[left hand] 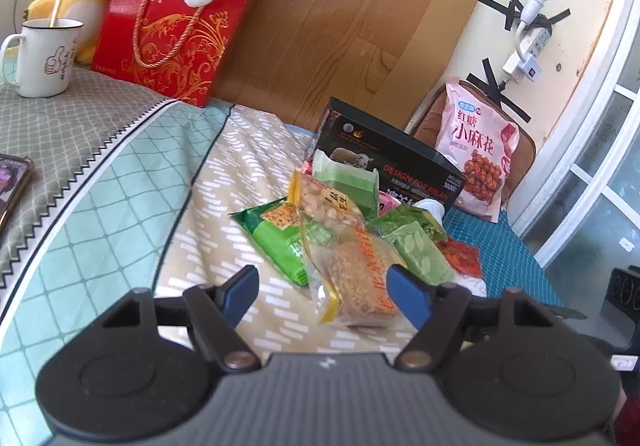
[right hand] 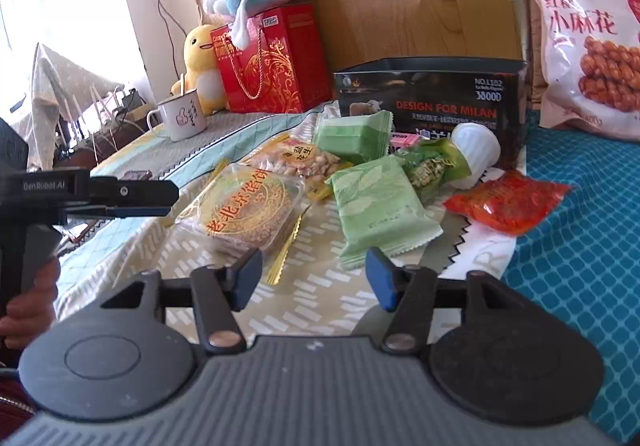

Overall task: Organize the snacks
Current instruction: 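Reach the left gripper toward the clear bag of round pastry, then close the left gripper on the clear pastry bag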

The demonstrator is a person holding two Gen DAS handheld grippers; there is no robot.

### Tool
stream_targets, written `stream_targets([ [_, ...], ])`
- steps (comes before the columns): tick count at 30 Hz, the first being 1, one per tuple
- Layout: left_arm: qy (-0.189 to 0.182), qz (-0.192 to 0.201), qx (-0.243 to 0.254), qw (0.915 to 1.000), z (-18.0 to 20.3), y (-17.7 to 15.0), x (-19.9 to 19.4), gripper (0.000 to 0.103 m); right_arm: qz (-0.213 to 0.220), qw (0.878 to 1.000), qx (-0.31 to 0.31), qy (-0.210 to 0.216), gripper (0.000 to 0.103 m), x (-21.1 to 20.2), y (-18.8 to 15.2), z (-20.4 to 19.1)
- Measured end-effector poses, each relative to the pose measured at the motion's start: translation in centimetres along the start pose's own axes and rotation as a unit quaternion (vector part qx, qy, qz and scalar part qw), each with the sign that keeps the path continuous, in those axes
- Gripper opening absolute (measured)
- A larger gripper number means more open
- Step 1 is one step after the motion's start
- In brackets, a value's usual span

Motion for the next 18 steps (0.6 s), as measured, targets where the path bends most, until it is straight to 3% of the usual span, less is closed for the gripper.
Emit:
stream_targets([
  [2, -0.005, -0.005, 0.004, 1.0, 0.4, 0.1, 0.3, 0.065, -0.005, 1.0, -0.007, 0.002, 0.061, 0.3, 0.0, 0.0],
  [10, -0.026, -0.022, -0.002, 0.9994, 1.3, 0.7, 1.7, 0.06, -0.025, 0.998, -0.042, 0.037, 0.062, 1.8, 0.4, -1.2],
  [13, -0.022, -0.032, 0.001, 0.9993, 1.4, 0.3, 2.7, 0.051, -0.039, 0.996, -0.062, 0.042, 0.068, 3.3, 0.5, -1.6],
  [15, -0.017, -0.03, 0.009, 0.9994, 1.4, -0.1, 3.2, 0.037, -0.04, 0.996, -0.078, 0.033, 0.07, 4.2, 0.4, -1.9],
  [16, -0.02, -0.033, 0.01, 0.9992, 1.4, -0.4, 3.3, 0.032, -0.043, 0.995, -0.085, 0.032, 0.07, 4.4, 0.5, -2.1],
  [17, -0.027, -0.032, 0.006, 0.9991, 1.4, -0.5, 3.3, 0.03, -0.043, 0.994, -0.092, 0.035, 0.06, 4.5, 0.5, -2.3],
  [18, -0.031, -0.03, 0.006, 0.999, 1.4, -0.6, 3.1, 0.03, -0.039, 0.994, -0.098, 0.033, 0.057, 4.4, 0.5, -2.4],
])
Point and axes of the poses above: each gripper's, at about its wrist camera, not at the fingertips, and x roughly the way its jaws point, z to its right, y to its top, the point moved 4 cm from there along x, roughly the way its jaws point, and after that the axes turned 11 degrees about y, right-handed, at the moved point
